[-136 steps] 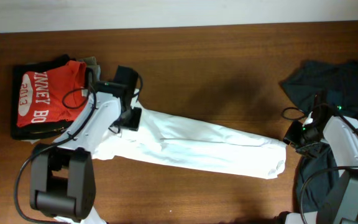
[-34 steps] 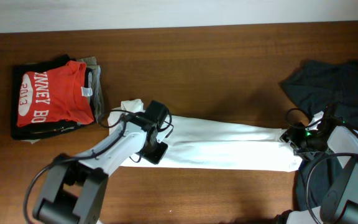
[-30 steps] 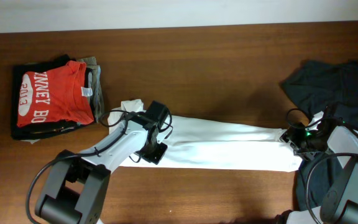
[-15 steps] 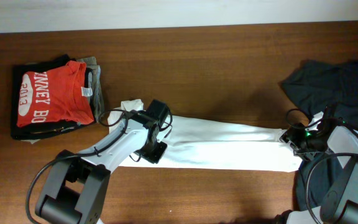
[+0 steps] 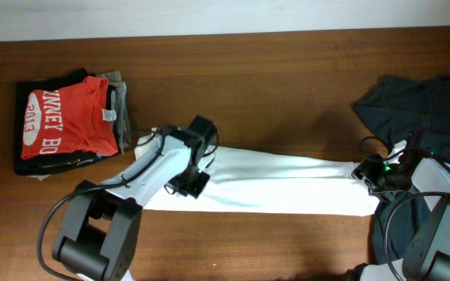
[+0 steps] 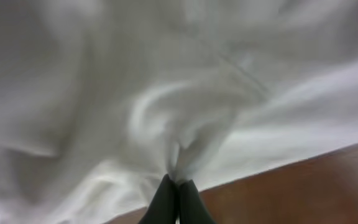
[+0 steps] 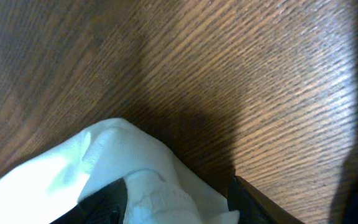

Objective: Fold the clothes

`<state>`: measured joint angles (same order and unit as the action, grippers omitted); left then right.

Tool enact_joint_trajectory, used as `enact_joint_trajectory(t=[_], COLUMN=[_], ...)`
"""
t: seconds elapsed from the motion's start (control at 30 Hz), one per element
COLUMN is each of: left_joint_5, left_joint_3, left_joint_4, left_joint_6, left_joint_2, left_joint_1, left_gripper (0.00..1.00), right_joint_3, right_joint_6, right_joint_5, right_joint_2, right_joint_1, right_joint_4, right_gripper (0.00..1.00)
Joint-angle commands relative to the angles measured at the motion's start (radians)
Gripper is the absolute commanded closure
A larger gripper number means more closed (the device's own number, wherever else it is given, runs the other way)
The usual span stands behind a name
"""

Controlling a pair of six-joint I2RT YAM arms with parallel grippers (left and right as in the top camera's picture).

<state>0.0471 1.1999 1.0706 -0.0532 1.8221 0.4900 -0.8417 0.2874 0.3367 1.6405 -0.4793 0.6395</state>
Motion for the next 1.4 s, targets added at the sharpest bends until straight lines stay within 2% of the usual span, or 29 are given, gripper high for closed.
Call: enact_joint_trajectory(t=[0.0, 0.07, 0.2, 0.27, 0.3, 0.33, 0.37, 0.4, 0.5, 0.6, 0.67, 0.7, 0.77, 0.87, 0.9, 0.93, 0.97, 1.0, 1.03, 1.07, 1.1, 1.13, 1.17, 1.23, 1.27, 1.3, 1.37], left_joint_5=[-0.116, -0.188, -0.194, -0.192, -0.177, -0.128, -0.072, -0.041, 0.183, 0.154, 0.018, 0.011, -0.043, -0.052, -0.051, -0.051, -0.051, -0.051, -0.051, -0.052, -0.052, -0.052, -0.051, -0.047, -0.025, -0.025, -0.026], left_joint_3=[0.103, 0.108, 0.108, 0.107, 0.107, 0.107, 0.108, 0.111, 0.163, 0.160, 0.160, 0.160, 0.160, 0.161, 0.163, 0.178, 0.194, 0.226, 0.238, 0.239, 0.239, 0.239, 0.239, 0.239, 0.239, 0.239, 0.223], left_joint_4=[0.054, 0.064, 0.093, 0.094, 0.094, 0.094, 0.093, 0.093, 0.059, -0.102, -0.155, -0.163, -0.172, -0.170, -0.159, -0.134, -0.114, -0.089, -0.085, -0.085, -0.085, -0.084, -0.070, -0.055, -0.059, -0.059, -0.052], left_joint_6=[0.000, 0.002, 0.053, 0.066, 0.089, 0.117, 0.122, 0.121, 0.127, 0.114, 0.040, 0.036, 0.005, -0.006, -0.005, -0.005, -0.005, -0.005, -0.005, -0.005, -0.005, -0.005, -0.005, -0.005, -0.005, -0.005, -0.005], left_joint_2=[0.001, 0.001, 0.001, 0.001, 0.001, 0.001, 0.001, 0.001, 0.001, 0.026, 0.089, 0.123, 0.161, 0.166, 0.163, 0.162, 0.162, 0.162, 0.162, 0.162, 0.162, 0.162, 0.162, 0.162, 0.162, 0.162, 0.162], left_joint_1=[0.001, 0.001, 0.055, 0.106, 0.125, 0.138, 0.135, 0.128, 0.010, -0.147, -0.231, -0.256, -0.276, -0.276, -0.277, -0.277, -0.277, -0.277, -0.277, -0.277, -0.277, -0.277, -0.277, -0.277, -0.277, -0.277, -0.276], left_gripper=[1.00, 1.00, 1.00, 0.96, 0.85, 0.64, 0.48, 0.40, 0.32, 0.32, 0.34, 0.35, 0.47, 0.83, 0.90, 0.89, 0.79, 0.56, 0.55, 0.62, 0.82, 0.95, 1.00, 1.00, 0.66, 0.63, 0.64], right_joint_3=[-0.013, -0.013, -0.013, -0.013, -0.013, -0.013, -0.013, -0.013, -0.013, -0.013, -0.013, -0.013, -0.013, -0.013, -0.013, -0.013, -0.013, -0.013, -0.013, -0.013, -0.013, -0.013, -0.013, -0.013, -0.013, -0.013, -0.013], right_joint_6=[-0.002, -0.002, -0.002, -0.002, -0.002, -0.002, -0.002, -0.002, -0.002, -0.002, -0.002, -0.002, -0.002, -0.002, -0.002, -0.002, -0.002, -0.002, -0.002, -0.002, -0.002, -0.002, -0.002, -0.002, -0.002, -0.002, -0.002], right_joint_5=[-0.009, -0.010, -0.013, -0.013, -0.013, -0.013, -0.013, -0.013, -0.013, -0.013, -0.013, -0.013, -0.013, -0.012, -0.012, -0.013, -0.012, -0.013, -0.013, -0.013, -0.013, -0.012, -0.013, -0.012, -0.012, -0.012, -0.013], right_joint_2=[0.000, 0.000, 0.000, 0.000, 0.000, 0.000, 0.000, 0.000, 0.000, 0.000, 0.000, 0.000, 0.000, 0.000, 0.000, 0.000, 0.000, 0.000, 0.000, 0.000, 0.000, 0.000, 0.000, 0.000, 0.000, 0.000, 0.000], right_joint_1=[-0.005, -0.005, -0.005, -0.005, -0.005, -0.005, -0.005, -0.005, -0.005, -0.005, -0.005, -0.005, -0.005, -0.005, -0.005, -0.005, -0.005, -0.005, -0.005, -0.005, -0.005, -0.005, -0.005, -0.005, -0.005, -0.005, -0.005], right_joint_4=[0.000, 0.000, -0.001, -0.001, -0.001, -0.001, -0.001, -0.001, -0.001, 0.000, 0.000, 0.000, 0.000, 0.001, 0.003, 0.003, 0.003, 0.003, 0.003, 0.003, 0.003, 0.003, 0.003, 0.003, 0.003, 0.003, 0.003], right_gripper=[0.44, 0.44, 0.43, 0.43, 0.44, 0.43, 0.43, 0.43, 0.43, 0.43, 0.43, 0.43, 0.43, 0.43, 0.43, 0.43, 0.44, 0.43, 0.43, 0.43, 0.43, 0.43, 0.43, 0.43, 0.43, 0.43, 0.43])
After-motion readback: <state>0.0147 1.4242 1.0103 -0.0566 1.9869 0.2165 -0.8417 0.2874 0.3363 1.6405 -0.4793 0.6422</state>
